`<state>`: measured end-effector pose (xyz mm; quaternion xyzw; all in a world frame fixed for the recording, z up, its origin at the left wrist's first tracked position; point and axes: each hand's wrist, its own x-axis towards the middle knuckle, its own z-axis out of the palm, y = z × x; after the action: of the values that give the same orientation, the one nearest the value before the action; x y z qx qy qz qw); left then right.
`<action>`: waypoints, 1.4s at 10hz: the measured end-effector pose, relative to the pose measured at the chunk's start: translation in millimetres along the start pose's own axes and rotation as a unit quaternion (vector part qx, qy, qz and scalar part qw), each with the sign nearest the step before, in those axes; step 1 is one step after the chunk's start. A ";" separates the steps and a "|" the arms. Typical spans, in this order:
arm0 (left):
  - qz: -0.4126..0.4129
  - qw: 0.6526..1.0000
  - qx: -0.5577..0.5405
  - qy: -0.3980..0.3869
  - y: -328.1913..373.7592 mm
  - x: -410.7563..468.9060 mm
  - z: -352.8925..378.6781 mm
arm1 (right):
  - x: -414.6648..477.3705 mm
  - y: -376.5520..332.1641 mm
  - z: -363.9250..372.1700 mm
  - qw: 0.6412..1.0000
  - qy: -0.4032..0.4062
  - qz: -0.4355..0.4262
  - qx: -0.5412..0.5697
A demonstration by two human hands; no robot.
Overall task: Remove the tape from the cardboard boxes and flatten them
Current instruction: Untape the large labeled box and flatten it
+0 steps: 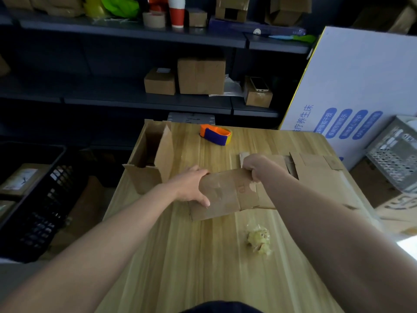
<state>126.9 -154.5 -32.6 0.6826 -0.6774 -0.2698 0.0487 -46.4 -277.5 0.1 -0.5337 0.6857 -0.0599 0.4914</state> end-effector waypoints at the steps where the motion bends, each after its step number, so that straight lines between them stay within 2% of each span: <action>1: -0.003 0.998 -0.058 0.018 -4.1 6.5 -3.8 | -3.6 2.1 0.0 0.999 0.036 -0.024 0.025; 2: -0.014 0.994 -0.107 0.032 -4.8 19.2 -12.9 | -3.6 2.8 -1.1 0.990 0.051 -0.106 -0.077; 3: -0.031 0.992 -0.121 0.023 -5.3 34.1 -20.1 | -4.3 2.6 -2.9 0.908 -0.018 -0.259 -0.329; 4: -0.045 0.992 -0.113 0.033 -3.7 44.6 -19.4 | 0.5 8.2 0.7 0.816 -0.019 -0.298 -0.495; 5: 0.000 0.995 -0.044 0.088 -0.2 48.8 -16.3 | 11.6 10.2 4.2 0.801 -0.012 -0.305 -0.514; 6: 0.034 0.989 0.019 0.140 1.5 55.4 -13.7 | 15.8 3.6 4.3 0.812 -0.023 -0.302 -0.499; 8: 0.066 0.971 -0.020 0.231 12.4 70.4 -9.3 | 19.9 -1.8 6.9 0.829 -0.049 -0.296 -0.472; 9: 0.056 0.970 -0.013 0.236 19.0 75.0 -8.5 | 23.0 2.5 7.0 0.835 -0.058 -0.291 -0.464; 10: 0.062 0.972 0.060 0.218 24.5 76.7 -5.6 | 24.4 9.3 10.6 0.839 -0.073 -0.282 -0.461; 11: 0.062 0.972 0.087 0.208 21.9 74.5 -5.9 | 24.5 5.5 11.3 0.841 -0.068 -0.281 -0.457; 12: 0.054 0.982 -0.043 0.174 12.7 63.7 -8.9 | 23.1 -3.8 10.8 0.840 -0.066 -0.275 -0.463; 13: 0.044 0.957 -0.236 0.165 2.6 47.9 -18.3 | 21.5 -10.8 11.6 0.835 -0.061 -0.266 -0.477; 14: -0.023 0.870 -0.423 0.254 -18.0 36.3 -30.6 | 19.1 -15.3 12.0 0.830 -0.055 -0.262 -0.490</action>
<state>154.0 -196.8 -25.3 0.6571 -0.4471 -0.3483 0.4970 -26.3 -293.8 -8.3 -0.8666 0.4310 0.1869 0.1685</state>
